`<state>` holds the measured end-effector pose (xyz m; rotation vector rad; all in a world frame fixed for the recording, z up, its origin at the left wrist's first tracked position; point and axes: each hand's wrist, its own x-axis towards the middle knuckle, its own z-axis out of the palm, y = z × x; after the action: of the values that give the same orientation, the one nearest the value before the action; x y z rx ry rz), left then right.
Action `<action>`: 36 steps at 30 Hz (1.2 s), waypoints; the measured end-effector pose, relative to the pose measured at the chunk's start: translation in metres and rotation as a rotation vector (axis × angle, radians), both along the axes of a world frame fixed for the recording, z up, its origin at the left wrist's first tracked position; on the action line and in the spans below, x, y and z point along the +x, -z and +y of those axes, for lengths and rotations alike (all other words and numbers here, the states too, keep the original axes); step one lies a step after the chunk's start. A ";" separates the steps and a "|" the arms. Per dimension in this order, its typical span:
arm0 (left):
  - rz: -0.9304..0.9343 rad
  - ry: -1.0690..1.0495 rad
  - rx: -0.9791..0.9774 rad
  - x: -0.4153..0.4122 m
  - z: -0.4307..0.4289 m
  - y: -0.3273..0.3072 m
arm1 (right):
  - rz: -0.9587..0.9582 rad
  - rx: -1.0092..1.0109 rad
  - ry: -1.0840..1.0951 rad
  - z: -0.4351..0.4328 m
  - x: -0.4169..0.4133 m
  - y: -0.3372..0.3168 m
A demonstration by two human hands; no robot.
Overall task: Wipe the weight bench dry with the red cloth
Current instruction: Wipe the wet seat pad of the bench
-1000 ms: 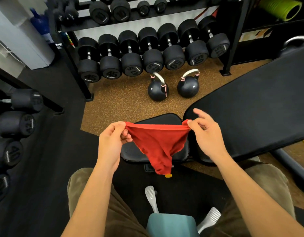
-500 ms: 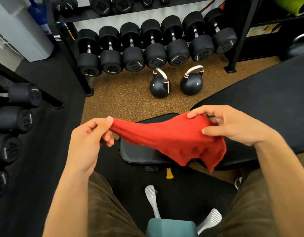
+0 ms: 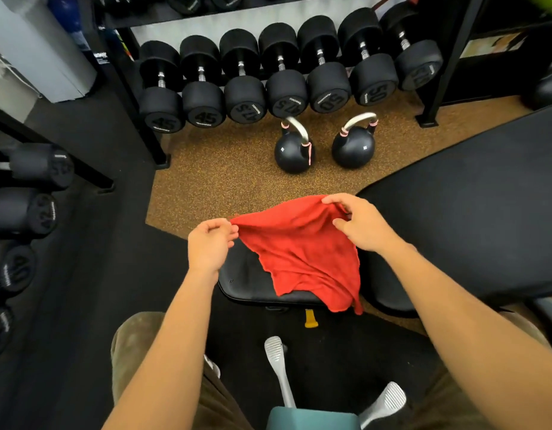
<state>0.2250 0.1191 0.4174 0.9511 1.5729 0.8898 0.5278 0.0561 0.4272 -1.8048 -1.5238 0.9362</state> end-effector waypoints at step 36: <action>1.050 0.838 0.536 0.100 -0.090 0.125 | 0.173 -0.178 0.356 -0.025 -0.019 0.054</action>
<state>0.3248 0.0291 0.2926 2.5000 1.4602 0.1420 0.5092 0.0308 0.3731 -1.9775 -0.9967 1.0413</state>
